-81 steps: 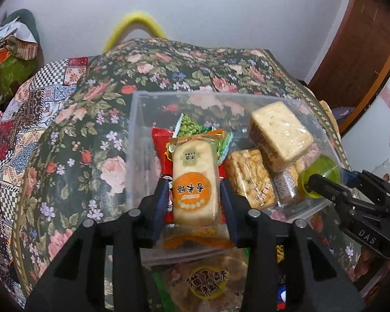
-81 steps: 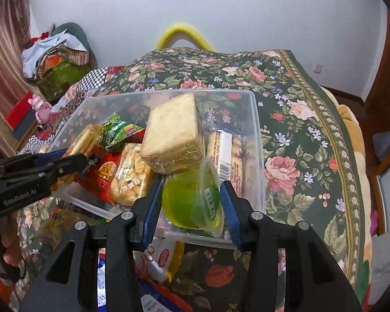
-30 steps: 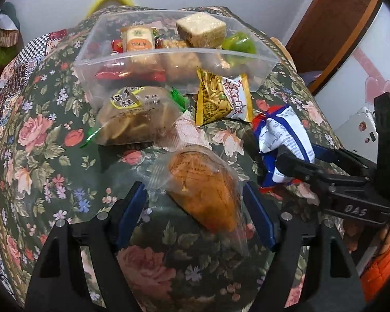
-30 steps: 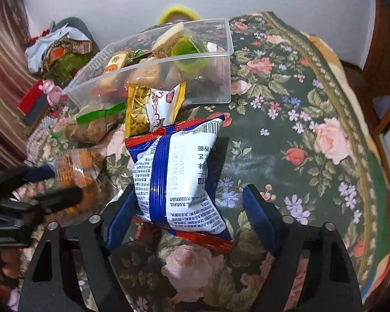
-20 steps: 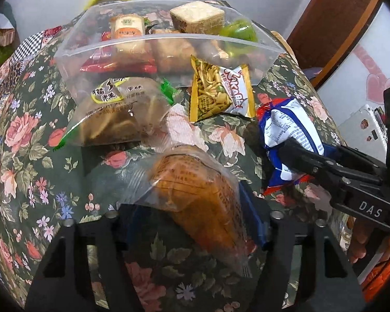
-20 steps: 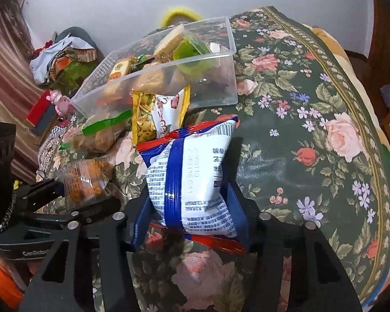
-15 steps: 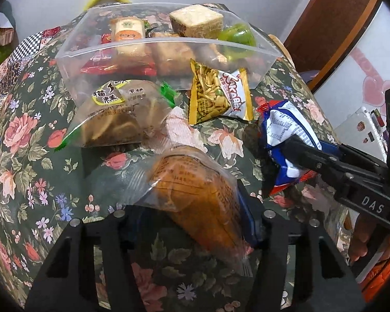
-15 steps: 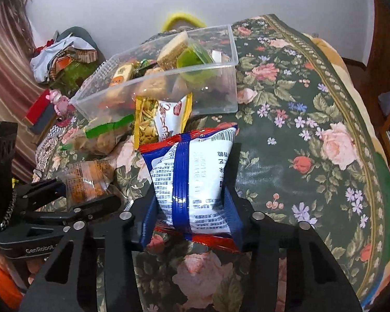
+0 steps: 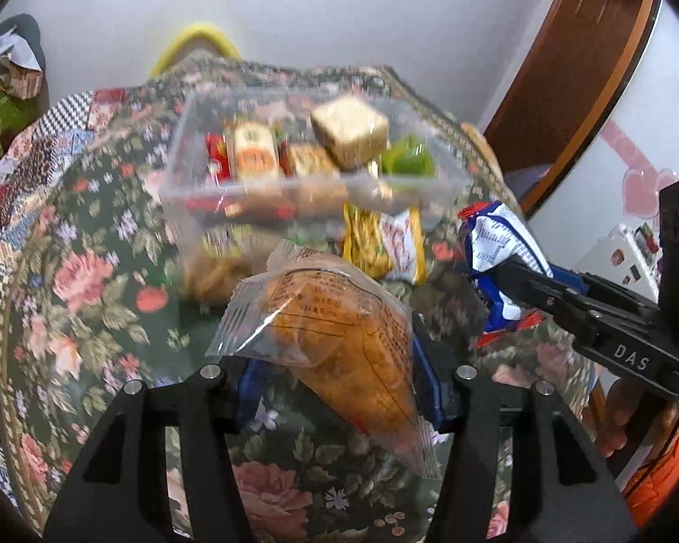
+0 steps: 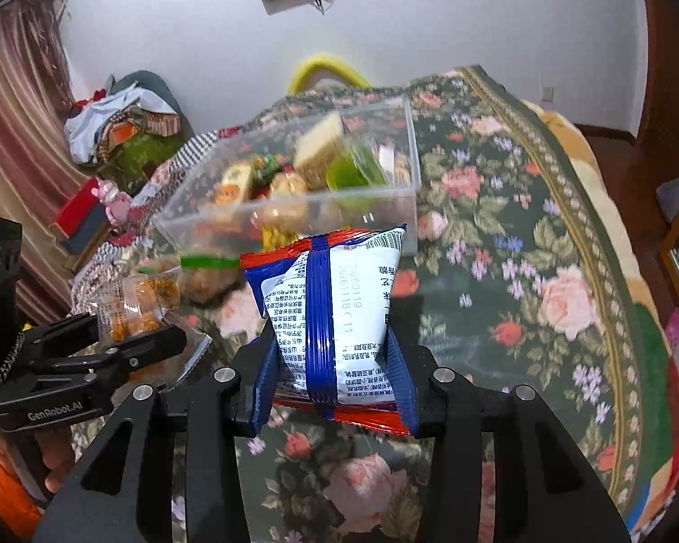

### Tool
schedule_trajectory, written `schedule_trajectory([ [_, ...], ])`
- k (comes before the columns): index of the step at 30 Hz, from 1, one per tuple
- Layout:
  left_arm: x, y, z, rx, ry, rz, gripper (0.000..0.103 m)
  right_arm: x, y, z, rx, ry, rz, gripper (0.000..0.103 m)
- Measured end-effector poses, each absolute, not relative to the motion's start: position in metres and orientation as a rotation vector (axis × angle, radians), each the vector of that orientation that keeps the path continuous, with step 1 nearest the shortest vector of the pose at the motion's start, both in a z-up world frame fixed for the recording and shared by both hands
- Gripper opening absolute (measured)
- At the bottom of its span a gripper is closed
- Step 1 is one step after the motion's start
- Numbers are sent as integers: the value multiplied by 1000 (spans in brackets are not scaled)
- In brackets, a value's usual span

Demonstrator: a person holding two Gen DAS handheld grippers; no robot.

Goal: Organize snacks
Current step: 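Carry the cracker bag and wafer bag over the clear box with both tools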

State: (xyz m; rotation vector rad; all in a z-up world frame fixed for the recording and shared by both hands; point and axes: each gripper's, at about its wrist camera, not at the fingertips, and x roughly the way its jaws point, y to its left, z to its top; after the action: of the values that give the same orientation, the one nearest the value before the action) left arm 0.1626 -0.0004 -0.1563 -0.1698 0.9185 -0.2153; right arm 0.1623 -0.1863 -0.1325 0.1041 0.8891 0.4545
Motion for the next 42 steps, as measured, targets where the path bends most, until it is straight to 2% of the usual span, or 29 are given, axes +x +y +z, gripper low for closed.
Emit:
schedule_trajectory([
  [9,179,14,-110,-157,802,-177,56,180,-171,-101,100,793,487,40],
  [17,210,34,-94,-160,758,-131,56,205,-148,-82,68,725,511,40],
  [42,345,67,-144,-164,850,-25,56,293,-79,-106,-24,781,502,40],
])
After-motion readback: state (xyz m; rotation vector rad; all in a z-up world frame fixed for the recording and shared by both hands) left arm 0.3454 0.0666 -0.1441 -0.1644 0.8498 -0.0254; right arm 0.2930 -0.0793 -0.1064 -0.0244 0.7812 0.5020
